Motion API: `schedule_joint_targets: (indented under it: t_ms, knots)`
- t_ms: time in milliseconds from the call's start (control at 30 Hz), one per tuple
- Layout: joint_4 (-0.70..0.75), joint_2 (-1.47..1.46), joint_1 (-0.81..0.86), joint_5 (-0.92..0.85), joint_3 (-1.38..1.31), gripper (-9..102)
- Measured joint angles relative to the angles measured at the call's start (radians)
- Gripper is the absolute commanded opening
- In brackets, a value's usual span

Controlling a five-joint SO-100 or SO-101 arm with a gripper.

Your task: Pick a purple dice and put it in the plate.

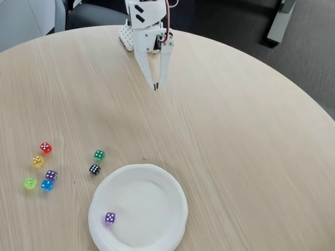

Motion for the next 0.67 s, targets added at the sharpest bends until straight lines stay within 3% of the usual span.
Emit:
schedule_joint_targets:
  t_ms: [233, 667]
  knots:
    - [0.192, 0.006, 0.011, -0.049, 0.0, 1]
    - [0.215, 0.006, 0.008, 0.02, 0.0, 5]
